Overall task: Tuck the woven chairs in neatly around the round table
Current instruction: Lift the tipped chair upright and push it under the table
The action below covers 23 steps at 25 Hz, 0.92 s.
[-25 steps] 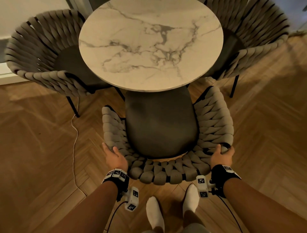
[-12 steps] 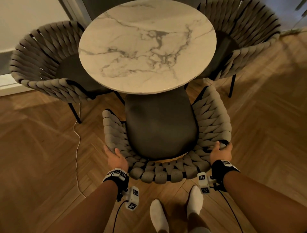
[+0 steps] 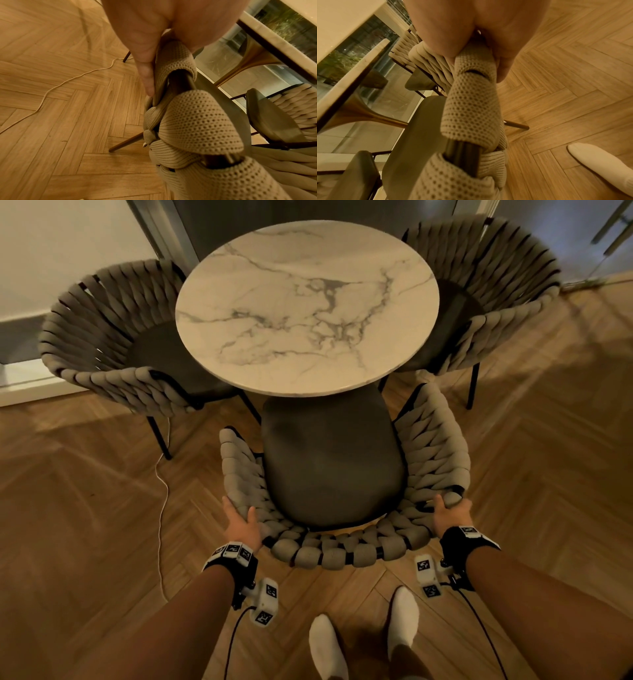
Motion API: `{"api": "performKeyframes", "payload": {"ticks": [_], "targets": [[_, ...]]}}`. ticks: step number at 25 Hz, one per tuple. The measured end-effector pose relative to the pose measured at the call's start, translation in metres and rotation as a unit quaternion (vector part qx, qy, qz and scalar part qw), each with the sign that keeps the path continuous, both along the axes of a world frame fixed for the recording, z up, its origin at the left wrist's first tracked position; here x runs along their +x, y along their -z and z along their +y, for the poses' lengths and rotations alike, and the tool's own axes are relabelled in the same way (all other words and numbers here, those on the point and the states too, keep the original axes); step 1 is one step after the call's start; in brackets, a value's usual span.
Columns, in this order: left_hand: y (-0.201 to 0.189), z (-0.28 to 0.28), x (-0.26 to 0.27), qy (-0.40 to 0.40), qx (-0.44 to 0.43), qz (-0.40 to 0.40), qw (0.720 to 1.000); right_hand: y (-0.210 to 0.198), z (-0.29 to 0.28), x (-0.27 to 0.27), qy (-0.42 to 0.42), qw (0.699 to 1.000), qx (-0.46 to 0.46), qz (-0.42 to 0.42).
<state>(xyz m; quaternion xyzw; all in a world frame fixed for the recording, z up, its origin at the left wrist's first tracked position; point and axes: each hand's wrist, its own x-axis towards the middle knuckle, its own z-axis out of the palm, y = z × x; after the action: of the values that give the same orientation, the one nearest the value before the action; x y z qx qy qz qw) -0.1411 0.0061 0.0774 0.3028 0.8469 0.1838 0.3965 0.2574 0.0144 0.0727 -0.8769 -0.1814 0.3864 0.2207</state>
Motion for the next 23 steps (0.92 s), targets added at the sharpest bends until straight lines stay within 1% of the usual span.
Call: {"api": "performKeyframes", "payload": {"ticks": [3,6,9,11,12,13,17,18,20,23], "targets": [[0.000,-0.007,-0.005,-0.010,0.011,-0.056,0.998,0.000,-0.011,-0.002,0.008,0.999,0.025,0.032],[-0.014,-0.020,-0.010,0.002,0.032,-0.122,0.992,-0.002,-0.021,-0.007,0.021,0.997,0.029,0.075],[-0.015,-0.034,-0.021,0.031,0.008,-0.141,0.989,-0.005,-0.030,-0.012,0.020,0.995,0.018,0.094],[-0.009,-0.041,-0.033,0.048,-0.026,-0.139,0.989,-0.008,-0.037,-0.017,-0.017,0.997,0.015,0.068],[-0.016,-0.045,-0.033,0.056,-0.041,-0.142,0.987,-0.015,-0.041,-0.021,-0.045,0.998,0.015,0.048],[-0.015,-0.046,-0.037,0.064,-0.041,-0.151,0.986,-0.014,-0.046,-0.022,-0.061,0.998,0.016,0.029],[-0.039,-0.059,-0.041,0.082,-0.055,-0.152,0.983,-0.025,-0.063,-0.023,-0.074,0.997,0.020,-0.002],[-0.045,-0.066,-0.043,0.084,-0.069,-0.145,0.983,-0.038,-0.068,-0.028,-0.089,0.996,0.018,-0.013],[-0.053,-0.075,-0.050,0.065,-0.075,-0.144,0.985,-0.057,-0.070,-0.038,-0.135,0.990,0.028,-0.022],[-0.065,-0.075,-0.064,0.037,-0.058,-0.146,0.987,-0.076,-0.053,-0.063,-0.243,0.968,0.066,-0.013]]}}
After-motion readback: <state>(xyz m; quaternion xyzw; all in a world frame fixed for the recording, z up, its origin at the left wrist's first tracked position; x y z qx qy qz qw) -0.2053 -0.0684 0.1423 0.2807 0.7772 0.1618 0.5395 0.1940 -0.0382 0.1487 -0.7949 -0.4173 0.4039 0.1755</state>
